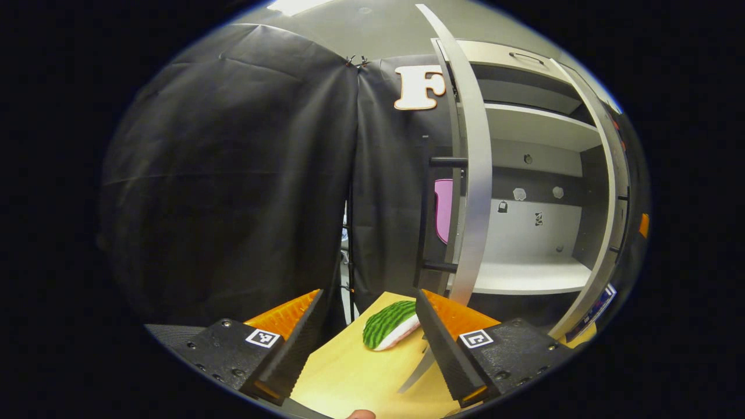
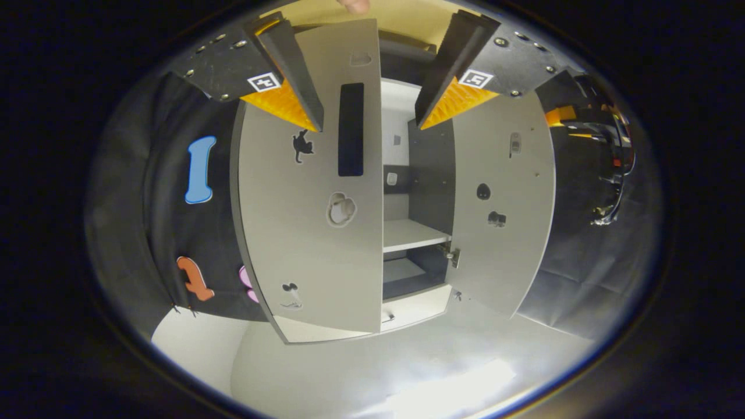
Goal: Grasp the bottle in the cabinet with the left hand and place it on the coaster, then close the right door with the right hand and the left door with the left hand.
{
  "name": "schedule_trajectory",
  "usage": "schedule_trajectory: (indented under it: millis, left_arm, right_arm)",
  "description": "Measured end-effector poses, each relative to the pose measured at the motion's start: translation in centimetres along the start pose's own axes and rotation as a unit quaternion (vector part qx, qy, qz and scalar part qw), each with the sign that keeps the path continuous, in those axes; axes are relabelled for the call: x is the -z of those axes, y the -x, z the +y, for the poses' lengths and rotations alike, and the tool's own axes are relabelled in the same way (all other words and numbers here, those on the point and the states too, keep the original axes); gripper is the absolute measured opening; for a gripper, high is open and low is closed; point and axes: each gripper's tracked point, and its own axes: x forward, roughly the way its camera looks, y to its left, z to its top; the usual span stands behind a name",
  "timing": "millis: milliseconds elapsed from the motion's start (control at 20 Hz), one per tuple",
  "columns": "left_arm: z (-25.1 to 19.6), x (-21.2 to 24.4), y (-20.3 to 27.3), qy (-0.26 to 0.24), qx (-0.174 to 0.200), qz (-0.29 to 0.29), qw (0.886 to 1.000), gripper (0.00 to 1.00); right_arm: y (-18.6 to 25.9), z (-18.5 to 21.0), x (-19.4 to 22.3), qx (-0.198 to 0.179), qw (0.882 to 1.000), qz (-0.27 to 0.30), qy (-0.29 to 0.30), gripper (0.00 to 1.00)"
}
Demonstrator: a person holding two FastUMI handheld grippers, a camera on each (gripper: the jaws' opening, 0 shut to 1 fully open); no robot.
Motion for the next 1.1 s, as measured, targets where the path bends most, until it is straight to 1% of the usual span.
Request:
schedule_trajectory:
  millis: [50, 100, 150, 200, 350, 400, 450, 500, 550, 600, 650, 700, 850, 1050, 1100]
  left_arm:
    - [0.0, 0.0, 0.0, 0.002, 0.001, 0.001, 1.0, 0.96]
    - [0.0, 0.0, 0.0, 0.002, 0.001, 0.002, 1.0, 0.96]
    - [-0.1, 0.0, 0.0, 0.002, 0.002, 0.001, 1.0, 0.92]
    - [-0.2, 0.0, -0.1, 0.001, 0.004, 0.0, 1.0, 0.96]
    - [-0.1, 0.0, 0.0, 0.001, 0.004, -0.001, 1.0, 0.95]
    - [-0.2, -0.1, -0.1, 0.002, 0.006, -0.001, 1.0, 0.95]
    - [-0.4, 0.0, -0.1, 0.001, 0.011, -0.001, 1.0, 0.9]
    - [-0.6, -0.1, -0.1, -0.001, 0.018, -0.001, 1.0, 0.89]
    - [-0.7, -0.1, 0.0, -0.005, 0.027, -0.003, 1.0, 0.94]
    - [-0.8, -0.1, 0.1, -0.006, 0.036, -0.005, 0.999, 0.93]
    - [-1.0, -0.2, 0.2, -0.006, 0.044, -0.006, 0.999, 0.88]
    - [-1.0, -0.3, 0.3, -0.005, 0.048, -0.007, 0.999, 0.93]
    - [-1.3, -0.1, 0.7, -0.005, 0.054, -0.007, 0.999, 0.93]
    - [-1.9, -0.2, 0.7, -0.006, 0.075, -0.012, 0.997, 0.92]
    - [-2.3, -0.3, 0.7, -0.007, 0.085, -0.012, 0.996, 0.92]
  right_arm:
    - [0.2, -0.1, 0.1, 0.0, 1.0, 0.0, 0.0, 0.95]
    - [0.2, -0.1, 0.0, 0.001, 1.0, 0.0, 0.0, 0.93]
    - [0.2, -0.2, 0.0, 0.001, 1.0, 0.001, 0.0, 0.95]
    - [0.2, -0.3, 0.1, 0.001, 1.0, 0.002, 0.0, 0.95]
    - [0.3, -0.4, 0.2, 0.001, 1.0, 0.004, 0.001, 0.95]
    - [0.2, -0.4, 0.1, 0.0, 1.0, 0.003, 0.0, 0.92]
    - [0.3, -0.3, 0.1, -0.001, 1.0, 0.002, 0.0, 0.95]
    - [0.3, -0.3, 0.1, -0.002, 1.0, 0.002, 0.0, 0.92]
    - [0.4, -0.3, 0.1, -0.004, 1.0, 0.002, 0.0, 0.92]
    - [0.4, -0.2, 0.1, -0.005, 1.0, 0.003, 0.0, 0.92]
    - [0.3, -0.2, 0.2, -0.006, 1.0, 0.003, 0.001, 0.92]
    - [0.3, -0.1, 0.2, -0.007, 1.0, 0.004, 0.001, 0.92]
    - [0.4, 0.2, 0.5, -0.011, 1.0, 0.008, 0.002, 0.92]
    - [0.5, 0.6, 0.8, -0.016, 1.0, 0.013, 0.004, 0.92]
    - [0.5, 0.7, 0.8, -0.016, 1.0, 0.014, 0.005, 0.95]
